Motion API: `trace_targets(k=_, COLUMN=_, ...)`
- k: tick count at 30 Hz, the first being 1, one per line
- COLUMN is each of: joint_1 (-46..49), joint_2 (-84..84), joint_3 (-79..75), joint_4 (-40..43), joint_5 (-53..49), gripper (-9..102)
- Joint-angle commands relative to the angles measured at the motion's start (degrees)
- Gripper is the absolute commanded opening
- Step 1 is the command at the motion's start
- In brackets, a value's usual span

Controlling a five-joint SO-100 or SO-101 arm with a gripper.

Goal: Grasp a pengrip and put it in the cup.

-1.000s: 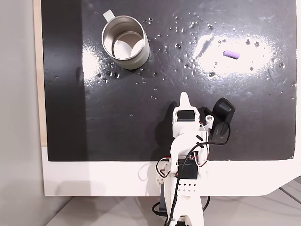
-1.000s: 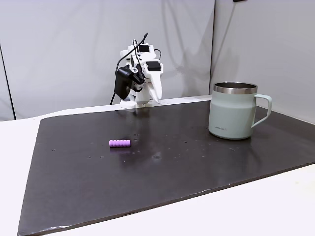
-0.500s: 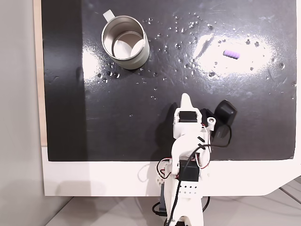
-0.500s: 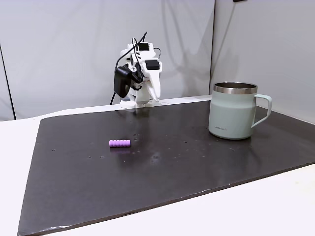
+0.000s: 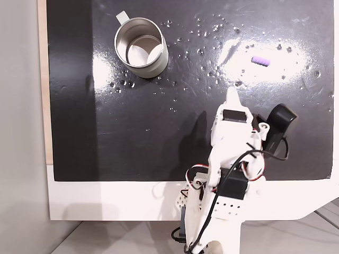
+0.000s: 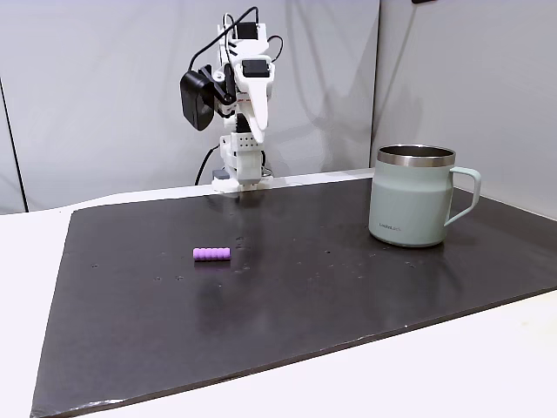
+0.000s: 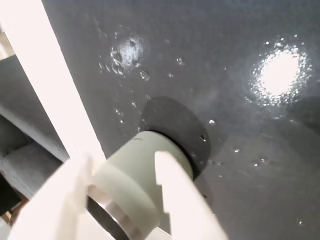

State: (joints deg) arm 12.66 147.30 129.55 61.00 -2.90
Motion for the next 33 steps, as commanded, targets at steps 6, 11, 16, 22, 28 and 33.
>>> trace_targets(k=6, joint_1=3.6, joint_2=-25.1, joint_3=-28.1, joint_4=9.6, joint_5=0.6, gripper=23)
trace_targets(k=11, joint_1=5.7, joint_2=-37.7, joint_3=-40.7, joint_4=13.8, joint_5=1.4, gripper=23)
trace_targets(k=16, joint_1=7.1, joint_2=-49.4, joint_3=-51.3, joint_4=17.1, joint_5=1.5, gripper=23)
trace_targets(k=22, joint_1=8.6, joint_2=-61.3, joint_3=-62.1, joint_4=19.5, joint_5=1.6, gripper=23)
trace_targets(k=28, joint_1=10.0, joint_2=-71.2, joint_3=-70.8, joint_4=20.7, joint_5=1.5, gripper=23)
trace_targets(k=33, joint_1=11.3, joint_2=-80.3, joint_3=-79.7, joint_4=23.1, joint_5=1.3, gripper=23)
